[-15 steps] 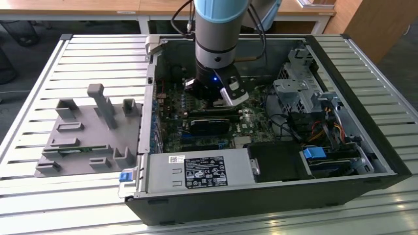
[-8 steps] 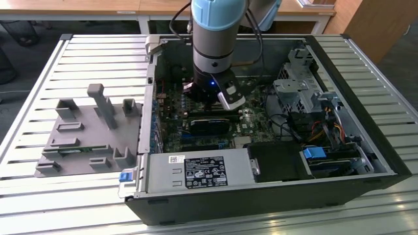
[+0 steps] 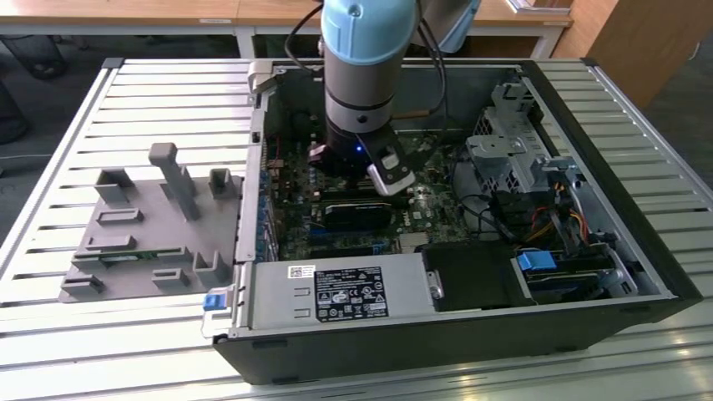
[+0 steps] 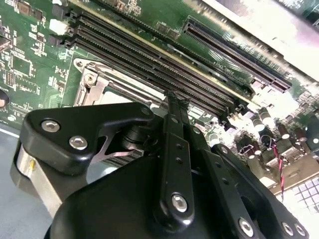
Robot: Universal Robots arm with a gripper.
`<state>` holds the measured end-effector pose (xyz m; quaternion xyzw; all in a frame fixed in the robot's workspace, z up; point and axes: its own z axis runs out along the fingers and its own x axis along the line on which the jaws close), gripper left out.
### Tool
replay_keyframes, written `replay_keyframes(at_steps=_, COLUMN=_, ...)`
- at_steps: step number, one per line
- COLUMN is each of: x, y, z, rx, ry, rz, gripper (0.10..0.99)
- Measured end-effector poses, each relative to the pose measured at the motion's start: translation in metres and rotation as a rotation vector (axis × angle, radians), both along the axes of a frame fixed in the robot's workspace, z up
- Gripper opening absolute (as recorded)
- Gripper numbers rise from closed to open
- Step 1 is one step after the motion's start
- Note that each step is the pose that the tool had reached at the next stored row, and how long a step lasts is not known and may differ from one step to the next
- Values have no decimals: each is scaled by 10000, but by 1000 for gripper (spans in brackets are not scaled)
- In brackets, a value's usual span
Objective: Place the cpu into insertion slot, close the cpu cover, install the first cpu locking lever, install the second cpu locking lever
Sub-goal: 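Install the second cpu locking lever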
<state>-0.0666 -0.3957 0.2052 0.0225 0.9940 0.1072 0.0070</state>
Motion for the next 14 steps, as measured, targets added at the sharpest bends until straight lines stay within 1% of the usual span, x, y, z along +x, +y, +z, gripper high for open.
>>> replay_keyframes(at_steps=6, x=-21, y=-45, z=-11, rx=295, ry=0, rz=8, gripper=106)
replay_keyframes(at_steps=10, x=-44, y=-61, z=-32, rx=323, ry=1, rz=17, gripper=106)
replay_keyframes(at_steps=14, x=-71, y=-63, z=-53, rx=365, ry=0, rz=28, gripper=106)
